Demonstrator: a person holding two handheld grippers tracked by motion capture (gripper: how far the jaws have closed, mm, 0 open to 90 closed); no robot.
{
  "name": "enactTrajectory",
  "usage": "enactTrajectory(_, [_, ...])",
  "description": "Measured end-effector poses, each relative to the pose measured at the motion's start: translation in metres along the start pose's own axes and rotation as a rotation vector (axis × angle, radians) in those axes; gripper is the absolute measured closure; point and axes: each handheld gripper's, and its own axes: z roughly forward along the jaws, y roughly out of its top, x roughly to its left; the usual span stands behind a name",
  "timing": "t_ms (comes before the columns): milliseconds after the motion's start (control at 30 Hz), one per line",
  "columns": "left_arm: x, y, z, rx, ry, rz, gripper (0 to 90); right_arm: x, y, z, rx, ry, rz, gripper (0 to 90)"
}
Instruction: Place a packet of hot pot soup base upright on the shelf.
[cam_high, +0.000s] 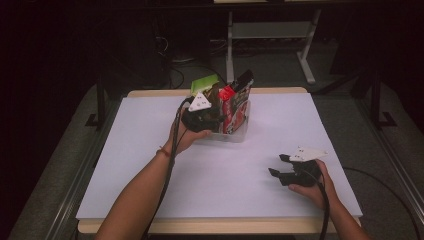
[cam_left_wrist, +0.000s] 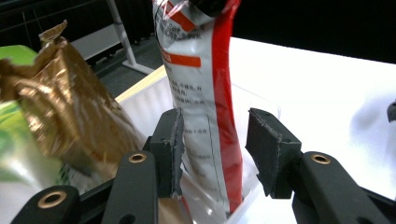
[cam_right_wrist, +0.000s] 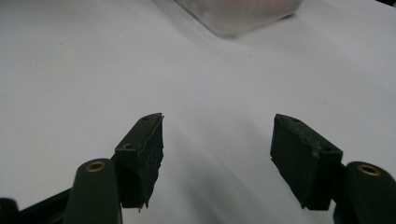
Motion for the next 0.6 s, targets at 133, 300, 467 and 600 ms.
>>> enactTrajectory(133, [0.0, -0.006, -0.008, 0.0, 0.002, 0.008, 58.7, -0.001, 0.0, 0.0, -0.004, -0.005, 0.004, 33.2])
enactTrajectory(300, [0.005, -0.017, -0.019, 0.006, 0.01, 0.005, 58.5, -0.001, 0.0, -0.001, -0.008, -0.006, 0.008, 33.3])
enactTrajectory(467, [0.007, -0.028, -0.03, 0.013, 0.027, 0.007, 58.5, 0.0, 0.0, -0.001, -0.006, -0.003, 0.003, 33.5])
enactTrajectory(600, [0.007, -0.036, -0.037, 0.03, 0.046, 0.022, 55.1, 0.001, 0.001, -0.001, -0.005, -0.004, 0.0, 33.6])
